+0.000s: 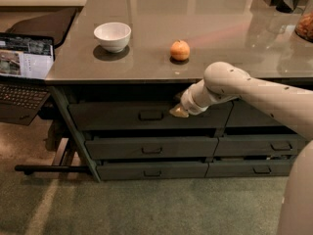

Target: Open top drawer

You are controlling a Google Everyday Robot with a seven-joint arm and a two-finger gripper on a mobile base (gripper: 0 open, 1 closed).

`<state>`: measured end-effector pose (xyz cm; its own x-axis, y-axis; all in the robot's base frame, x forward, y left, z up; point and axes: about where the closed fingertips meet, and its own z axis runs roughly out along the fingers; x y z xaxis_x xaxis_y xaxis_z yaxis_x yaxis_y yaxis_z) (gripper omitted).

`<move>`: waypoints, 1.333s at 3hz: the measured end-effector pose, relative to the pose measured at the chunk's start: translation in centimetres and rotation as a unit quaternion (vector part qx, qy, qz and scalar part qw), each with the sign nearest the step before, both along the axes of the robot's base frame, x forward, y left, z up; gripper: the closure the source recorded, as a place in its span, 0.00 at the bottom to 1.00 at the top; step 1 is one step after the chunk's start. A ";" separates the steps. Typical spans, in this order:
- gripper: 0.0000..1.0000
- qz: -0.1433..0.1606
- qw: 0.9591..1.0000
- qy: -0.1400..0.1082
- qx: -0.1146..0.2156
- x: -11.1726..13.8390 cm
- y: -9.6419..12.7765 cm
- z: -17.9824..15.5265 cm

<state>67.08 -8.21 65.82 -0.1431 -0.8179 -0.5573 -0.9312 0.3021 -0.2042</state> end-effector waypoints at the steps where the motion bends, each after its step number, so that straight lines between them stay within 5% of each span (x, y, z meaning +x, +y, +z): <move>1: 1.00 0.001 1.000 0.003 -0.001 -0.1 -0.2 -0.1; 4: 1.00 0.006 1.000 0.007 0.001 -0.8 -0.1 0.2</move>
Offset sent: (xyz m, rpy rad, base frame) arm -0.0588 -0.0382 -0.0174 -0.0206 0.0619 0.0221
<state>66.32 -8.35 66.05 -0.1412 -0.8186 -0.5567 -0.9375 0.2913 -0.1905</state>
